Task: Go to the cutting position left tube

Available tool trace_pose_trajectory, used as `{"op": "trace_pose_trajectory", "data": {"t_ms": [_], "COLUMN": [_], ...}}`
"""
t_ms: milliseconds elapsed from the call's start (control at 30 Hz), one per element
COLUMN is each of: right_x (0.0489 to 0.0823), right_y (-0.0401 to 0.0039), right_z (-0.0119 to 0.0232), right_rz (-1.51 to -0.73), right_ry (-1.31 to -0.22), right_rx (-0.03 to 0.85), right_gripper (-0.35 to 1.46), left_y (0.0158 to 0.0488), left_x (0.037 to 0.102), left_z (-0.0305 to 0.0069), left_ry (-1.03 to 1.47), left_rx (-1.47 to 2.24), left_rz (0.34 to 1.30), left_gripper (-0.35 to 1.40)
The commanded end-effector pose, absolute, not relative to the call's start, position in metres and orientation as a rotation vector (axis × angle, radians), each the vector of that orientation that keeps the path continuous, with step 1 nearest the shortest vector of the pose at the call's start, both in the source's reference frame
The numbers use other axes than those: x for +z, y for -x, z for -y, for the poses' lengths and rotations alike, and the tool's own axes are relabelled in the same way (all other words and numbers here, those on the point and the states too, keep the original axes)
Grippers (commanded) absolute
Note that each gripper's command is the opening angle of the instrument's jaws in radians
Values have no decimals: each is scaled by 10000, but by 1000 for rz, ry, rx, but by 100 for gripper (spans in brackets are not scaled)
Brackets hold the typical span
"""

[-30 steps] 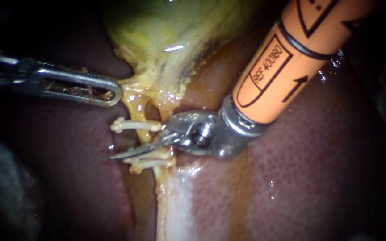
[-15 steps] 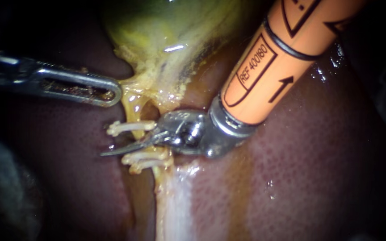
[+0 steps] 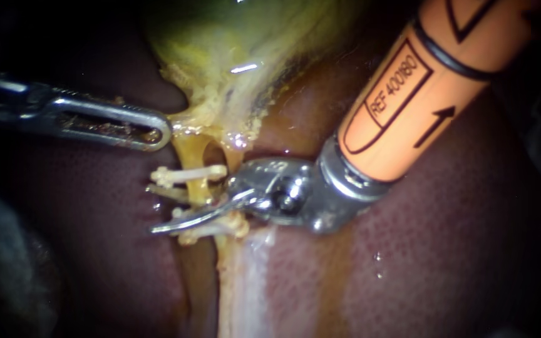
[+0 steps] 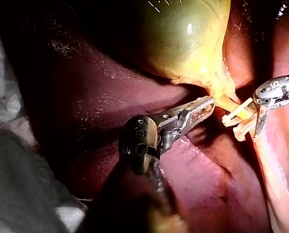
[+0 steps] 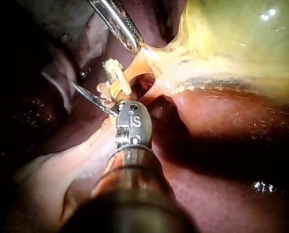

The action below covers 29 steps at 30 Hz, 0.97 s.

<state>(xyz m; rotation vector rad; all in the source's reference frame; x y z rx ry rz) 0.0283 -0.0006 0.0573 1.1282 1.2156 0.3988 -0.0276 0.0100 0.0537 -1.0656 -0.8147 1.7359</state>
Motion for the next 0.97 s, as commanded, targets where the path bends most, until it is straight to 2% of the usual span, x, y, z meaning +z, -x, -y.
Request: {"op": "trace_pose_trajectory", "data": {"t_ms": [33, 533, 967], "right_x": [570, 559, 560], "right_y": [-284, -296, -296], "right_z": [7, 17, 17], "right_rz": [-1223, -1263, -1263], "right_ry": [-1131, -1153, -1154], "right_rx": [392, 370, 369], "right_gripper": [133, 128, 126], "left_y": [276, 275, 275], "left_x": [537, 537, 537], "left_z": [-100, -99, -99], "left_ry": [1066, 1066, 1066], "left_rx": [1736, 1736, 1736], "left_rz": [815, 815, 815], "left_gripper": [-35, -35, -35]}}
